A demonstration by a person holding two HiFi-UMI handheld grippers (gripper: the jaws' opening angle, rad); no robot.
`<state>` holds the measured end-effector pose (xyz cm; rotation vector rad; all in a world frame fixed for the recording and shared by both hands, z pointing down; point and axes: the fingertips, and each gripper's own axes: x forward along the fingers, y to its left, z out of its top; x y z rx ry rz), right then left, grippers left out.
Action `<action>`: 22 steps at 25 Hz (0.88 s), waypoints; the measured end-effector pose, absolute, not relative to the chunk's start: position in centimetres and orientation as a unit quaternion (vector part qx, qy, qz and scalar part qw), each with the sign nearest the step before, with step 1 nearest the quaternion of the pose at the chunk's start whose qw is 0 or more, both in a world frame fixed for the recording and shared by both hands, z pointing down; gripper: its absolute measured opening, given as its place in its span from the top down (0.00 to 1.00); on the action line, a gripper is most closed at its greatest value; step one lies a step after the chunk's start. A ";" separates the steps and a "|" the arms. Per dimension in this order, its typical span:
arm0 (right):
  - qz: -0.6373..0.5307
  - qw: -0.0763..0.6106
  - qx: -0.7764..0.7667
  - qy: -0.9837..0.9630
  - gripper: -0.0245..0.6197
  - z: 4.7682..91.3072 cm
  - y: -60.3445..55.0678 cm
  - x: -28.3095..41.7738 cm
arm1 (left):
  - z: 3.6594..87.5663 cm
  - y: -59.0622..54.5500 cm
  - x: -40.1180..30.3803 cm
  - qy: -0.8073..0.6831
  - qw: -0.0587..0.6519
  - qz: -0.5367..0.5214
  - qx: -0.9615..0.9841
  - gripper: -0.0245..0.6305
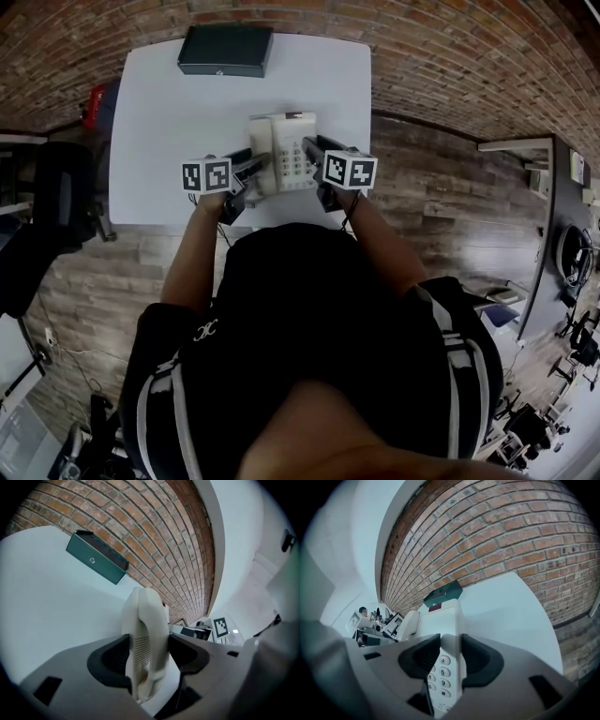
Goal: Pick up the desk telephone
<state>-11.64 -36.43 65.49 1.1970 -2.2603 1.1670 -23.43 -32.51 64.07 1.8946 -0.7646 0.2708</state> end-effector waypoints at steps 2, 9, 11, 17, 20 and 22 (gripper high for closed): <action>0.398 0.154 0.423 -0.799 0.76 64.1 -36.8 -11.2 | 62.8 -32.9 -23.1 -0.321 0.506 0.102 0.794 0.56; 0.337 0.124 0.433 -0.827 0.76 58.1 -38.3 -10.4 | 57.2 -34.5 -22.1 -0.337 0.444 0.085 0.826 0.56; 0.323 0.113 0.435 -0.833 0.76 56.3 -38.7 -10.2 | 55.5 -34.8 -21.9 -0.345 0.428 0.073 0.832 0.56; 0.264 0.071 0.440 -0.856 0.77 50.0 -39.6 -9.6 | 49.9 -35.3 -21.3 -0.360 0.367 0.039 0.857 0.56; 0.214 0.046 0.441 -0.870 0.77 45.7 -39.9 -9.3 | 46.2 -35.5 -21.0 -0.366 0.327 0.018 0.871 0.56; 0.182 0.028 0.442 -0.878 0.77 42.9 -40.0 -9.2 | 43.7 -35.7 -20.9 -0.370 0.294 0.005 0.881 0.56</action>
